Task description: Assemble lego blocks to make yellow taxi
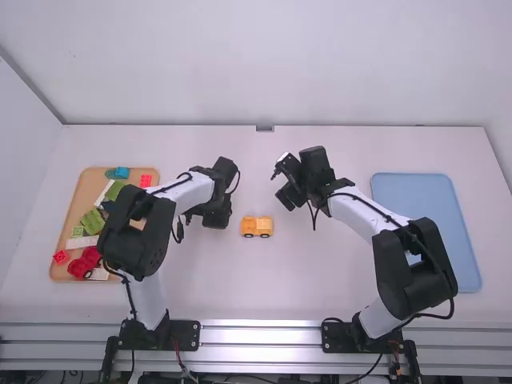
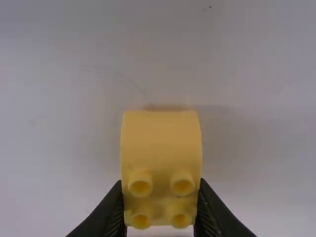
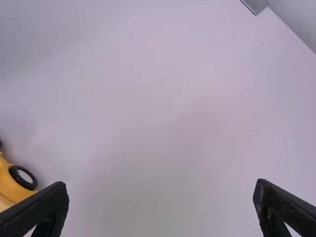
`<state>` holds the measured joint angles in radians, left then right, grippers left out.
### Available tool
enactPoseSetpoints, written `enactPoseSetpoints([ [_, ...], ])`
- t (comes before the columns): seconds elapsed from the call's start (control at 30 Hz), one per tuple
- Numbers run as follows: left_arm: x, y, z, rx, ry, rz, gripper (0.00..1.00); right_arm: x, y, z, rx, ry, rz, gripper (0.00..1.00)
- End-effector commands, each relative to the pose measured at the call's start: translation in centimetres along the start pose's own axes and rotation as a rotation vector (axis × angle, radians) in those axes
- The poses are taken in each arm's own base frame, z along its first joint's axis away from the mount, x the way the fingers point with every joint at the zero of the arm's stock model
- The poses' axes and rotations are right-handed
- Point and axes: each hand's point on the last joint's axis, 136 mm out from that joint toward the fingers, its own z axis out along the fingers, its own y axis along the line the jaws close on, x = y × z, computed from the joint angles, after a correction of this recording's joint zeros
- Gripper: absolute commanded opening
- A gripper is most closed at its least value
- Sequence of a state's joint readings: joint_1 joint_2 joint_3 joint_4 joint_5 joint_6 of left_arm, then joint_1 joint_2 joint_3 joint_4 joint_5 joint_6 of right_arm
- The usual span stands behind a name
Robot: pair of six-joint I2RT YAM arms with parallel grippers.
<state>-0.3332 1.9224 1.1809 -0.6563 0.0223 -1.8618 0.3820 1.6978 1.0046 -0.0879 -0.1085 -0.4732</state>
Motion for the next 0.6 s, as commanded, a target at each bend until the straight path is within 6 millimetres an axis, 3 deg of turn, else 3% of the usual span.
enactPoseSetpoints([
  [0.0, 0.30, 0.26, 0.13, -0.016, 0.017, -0.015, 0.15, 0.03, -0.15, -0.23, 0.005, -0.003, 0.008, 0.99],
  [0.23, 0.54, 0.40, 0.14, -0.019, 0.018, -0.013, 0.28, 0.03, -0.14, -0.22, 0.005, -0.003, 0.007, 0.99],
  [0.33, 0.74, 0.55, 0.11, -0.031, 0.044, -0.021, 0.72, 0.03, -0.14, -0.22, 0.005, -0.003, 0.007, 0.99],
  [0.43, 1.22, 0.68, 0.10, -0.036, 0.061, -0.015, 0.85, 0.04, -0.15, -0.23, 0.005, -0.003, 0.008, 0.99],
  [0.57, 0.84, 0.38, 0.08, -0.028, 0.060, -0.026, 0.94, 0.04, -0.14, -0.22, 0.005, -0.003, 0.008, 0.99],
])
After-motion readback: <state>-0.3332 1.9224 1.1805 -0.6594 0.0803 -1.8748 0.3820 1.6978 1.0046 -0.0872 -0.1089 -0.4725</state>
